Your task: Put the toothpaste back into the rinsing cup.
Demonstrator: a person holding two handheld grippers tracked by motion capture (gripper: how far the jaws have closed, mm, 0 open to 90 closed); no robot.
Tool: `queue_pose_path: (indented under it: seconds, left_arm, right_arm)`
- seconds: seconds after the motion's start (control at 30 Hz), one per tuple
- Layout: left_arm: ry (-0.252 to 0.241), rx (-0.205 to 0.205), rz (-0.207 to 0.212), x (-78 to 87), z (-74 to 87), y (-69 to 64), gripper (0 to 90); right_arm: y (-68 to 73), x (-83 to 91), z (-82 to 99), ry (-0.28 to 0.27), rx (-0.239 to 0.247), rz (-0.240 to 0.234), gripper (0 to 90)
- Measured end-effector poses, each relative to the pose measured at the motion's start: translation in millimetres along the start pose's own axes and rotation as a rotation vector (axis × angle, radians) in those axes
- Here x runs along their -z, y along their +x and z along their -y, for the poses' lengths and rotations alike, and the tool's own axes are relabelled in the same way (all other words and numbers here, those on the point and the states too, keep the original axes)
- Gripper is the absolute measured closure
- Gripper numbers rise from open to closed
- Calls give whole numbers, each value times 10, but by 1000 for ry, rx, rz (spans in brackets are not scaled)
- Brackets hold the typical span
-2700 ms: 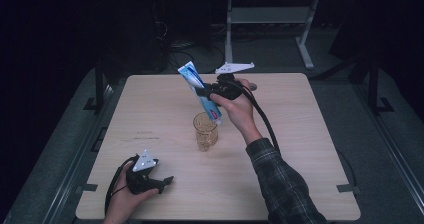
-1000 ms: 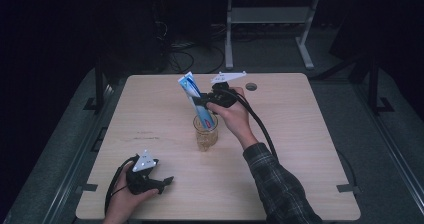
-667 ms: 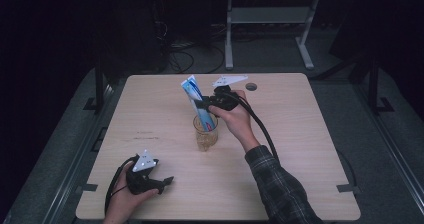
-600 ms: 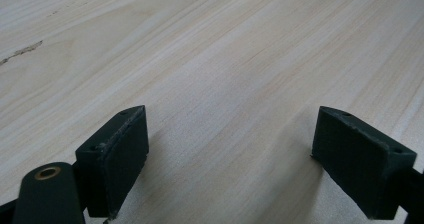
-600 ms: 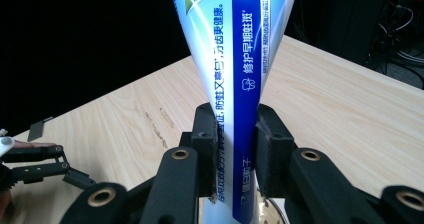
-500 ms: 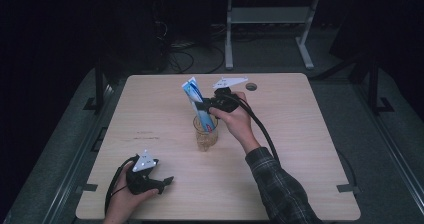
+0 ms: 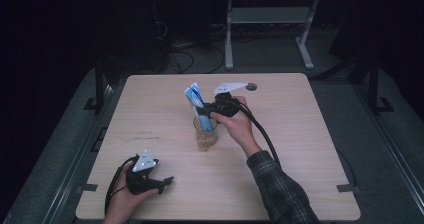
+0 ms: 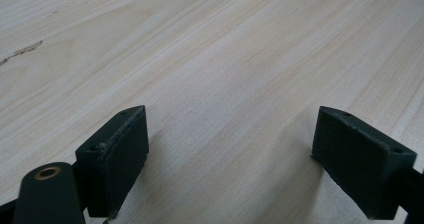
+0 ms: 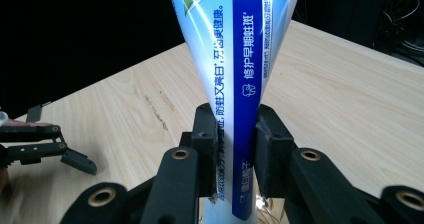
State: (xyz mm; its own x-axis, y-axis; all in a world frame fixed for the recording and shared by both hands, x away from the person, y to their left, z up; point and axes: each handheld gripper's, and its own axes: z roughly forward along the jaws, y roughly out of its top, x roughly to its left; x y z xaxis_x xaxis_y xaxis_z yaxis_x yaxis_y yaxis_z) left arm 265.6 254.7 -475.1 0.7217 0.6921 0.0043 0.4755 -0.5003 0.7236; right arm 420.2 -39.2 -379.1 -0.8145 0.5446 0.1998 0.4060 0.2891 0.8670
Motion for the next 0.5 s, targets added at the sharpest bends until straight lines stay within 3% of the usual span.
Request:
queue_pose_path:
  seconds: [0.5]
  left_arm:
    - [0, 0, 0, 0, 0, -1, 142]
  right_arm:
    - [-13, 4, 91, 26, 10, 6, 731]
